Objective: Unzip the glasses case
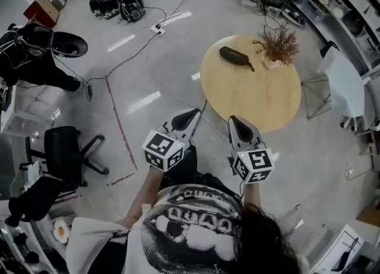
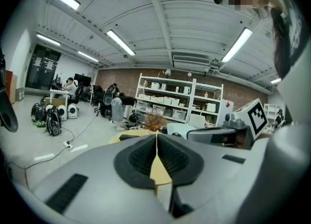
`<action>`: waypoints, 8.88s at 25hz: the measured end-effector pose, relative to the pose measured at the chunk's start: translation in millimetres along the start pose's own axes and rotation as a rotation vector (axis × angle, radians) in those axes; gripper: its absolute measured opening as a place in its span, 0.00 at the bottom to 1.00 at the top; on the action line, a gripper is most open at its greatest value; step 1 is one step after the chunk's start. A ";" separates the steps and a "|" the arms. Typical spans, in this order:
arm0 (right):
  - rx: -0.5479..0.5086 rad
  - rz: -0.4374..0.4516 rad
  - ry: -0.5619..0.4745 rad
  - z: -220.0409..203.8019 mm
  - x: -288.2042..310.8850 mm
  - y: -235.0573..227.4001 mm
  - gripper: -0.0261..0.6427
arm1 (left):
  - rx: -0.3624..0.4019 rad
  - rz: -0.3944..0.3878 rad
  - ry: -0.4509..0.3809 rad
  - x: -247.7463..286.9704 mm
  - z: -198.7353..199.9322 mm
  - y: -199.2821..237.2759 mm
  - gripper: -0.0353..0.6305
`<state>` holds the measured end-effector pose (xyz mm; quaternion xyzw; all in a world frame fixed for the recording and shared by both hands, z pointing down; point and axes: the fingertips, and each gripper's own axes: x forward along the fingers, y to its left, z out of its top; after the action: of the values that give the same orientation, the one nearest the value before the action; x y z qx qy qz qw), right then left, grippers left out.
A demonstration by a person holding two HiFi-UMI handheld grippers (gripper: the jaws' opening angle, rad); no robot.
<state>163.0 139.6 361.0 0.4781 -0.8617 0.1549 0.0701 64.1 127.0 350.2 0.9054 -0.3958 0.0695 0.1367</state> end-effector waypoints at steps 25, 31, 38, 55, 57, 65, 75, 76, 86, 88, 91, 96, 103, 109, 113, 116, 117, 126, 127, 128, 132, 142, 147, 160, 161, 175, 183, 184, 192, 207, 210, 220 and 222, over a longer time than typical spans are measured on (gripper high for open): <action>0.169 -0.188 0.044 32.9 212.0 -32.7 0.04 | -0.011 -0.249 0.063 95.7 38.0 200.9 0.08; 0.205 -0.248 0.075 16.5 197.5 -51.9 0.04 | -0.020 -0.317 0.111 120.6 24.8 187.2 0.07; 0.174 -0.274 0.107 7.2 199.8 -103.8 0.04 | 0.009 -0.353 0.164 156.5 10.5 174.3 0.08; -0.352 0.019 0.477 -47.7 308.3 -245.4 0.31 | 0.075 -0.348 0.300 289.1 -34.4 209.4 0.08; -0.405 0.070 0.542 -61.7 316.1 -252.9 0.36 | 0.106 -0.357 0.332 301.5 -45.2 212.7 0.08; -0.531 0.235 0.727 -101.4 339.1 -275.8 0.53 | 0.240 -0.416 0.418 338.5 -80.6 230.9 0.08; -0.503 0.377 0.885 -125.8 343.9 -284.4 0.53 | 0.348 -0.496 0.536 346.0 -123.5 237.9 0.21; -0.503 0.393 0.887 -126.1 342.2 -281.2 0.53 | 0.362 -0.504 0.544 345.4 -125.9 237.7 0.21; -0.574 0.509 0.917 -142.2 311.0 -222.5 0.52 | 0.539 -0.606 0.645 319.9 -163.0 224.4 0.22; -0.589 0.518 0.924 -144.6 306.2 -212.8 0.52 | 0.570 -0.640 0.653 314.9 -170.2 217.4 0.22; -0.595 0.525 0.930 -149.8 302.4 -202.0 0.52 | 0.612 -0.686 0.660 309.4 -181.1 209.7 0.22; -0.586 0.517 0.950 -158.8 295.7 -195.9 0.52 | 0.631 -0.725 0.655 301.5 -192.5 200.8 0.12; -0.523 0.481 0.955 -160.5 293.5 -195.5 0.52 | 0.561 -0.681 0.677 295.2 -192.6 201.0 0.09; -0.348 0.389 0.925 -159.0 295.4 -190.6 0.52 | 0.515 -0.672 0.647 278.0 -190.9 196.4 0.07; -0.216 0.287 0.910 -159.9 296.5 -185.8 0.51 | 0.483 -0.649 0.631 273.1 -192.1 187.5 0.07; -0.070 0.187 0.902 -161.0 296.1 -181.8 0.51 | 0.464 -0.631 0.616 271.1 -190.2 184.3 0.07; -0.027 0.150 0.897 -161.5 296.0 -180.3 0.51 | 0.459 -0.624 0.611 270.5 -189.8 184.3 0.07; -0.049 0.112 0.907 -160.8 295.9 -171.2 0.53 | 0.542 -0.608 0.589 269.3 -194.5 193.0 0.07; -0.051 0.129 0.906 -157.1 295.4 -170.7 0.55 | 0.548 -0.605 0.586 269.2 -194.0 194.7 0.07; -0.062 0.144 0.906 -153.1 295.4 -170.7 0.56 | 0.552 -0.603 0.584 268.7 -193.6 196.6 0.07; -0.130 0.203 0.952 -145.5 299.8 -171.9 0.56 | 0.571 -0.596 0.578 268.6 -191.7 200.8 0.07; 0.020 0.255 1.009 -156.4 308.9 -168.9 0.47 | 0.533 -0.567 0.574 266.2 -192.7 194.1 0.07; 0.200 0.198 0.935 -152.7 310.1 -168.8 0.47 | 0.452 -0.541 0.557 263.5 -187.1 193.2 0.07; 0.517 -0.006 0.815 -154.1 313.7 -164.5 0.46 | 0.443 -0.572 0.552 240.3 -192.6 174.0 0.07; 0.544 -0.022 0.805 -154.5 314.5 -164.1 0.46 | 0.442 -0.573 0.551 237.2 -193.4 172.7 0.07; 0.920 -0.272 0.604 -156.2 320.5 -165.6 0.45 | 0.354 -0.566 0.558 191.4 -210.6 155.5 0.07; 1.039 -0.368 0.512 -157.7 322.5 -169.0 0.44 | 0.271 -0.535 0.543 192.5 -214.4 149.2 0.07; 1.043 -0.377 0.505 -157.9 322.1 -169.9 0.44 | 0.255 -0.533 0.538 193.7 -214.2 148.1 0.07; 0.967 -0.345 0.527 -154.7 324.8 -165.6 0.44 | 0.256 -0.537 0.516 189.2 -214.1 152.6 0.07; 0.704 -0.219 0.738 -151.1 296.7 -181.8 0.45 | 0.237 -0.460 0.481 162.2 -181.2 193.2 0.08; 0.552 -0.189 0.846 -156.9 279.8 -191.0 0.45 | 0.218 -0.444 0.466 153.3 -172.6 198.7 0.08; 0.264 -0.062 0.868 -166.2 266.2 -182.6 0.47 | 0.255 -0.440 0.460 112.0 -147.2 206.8 0.08; 0.274 -0.092 0.811 -164.3 264.2 -184.1 0.47 | 0.243 -0.435 0.455 106.6 -143.5 205.3 0.08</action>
<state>173.4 -108.6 623.7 0.4213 -0.7138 0.4398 0.3458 -17.4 -37.3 551.4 0.9396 -0.1416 0.2858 0.1241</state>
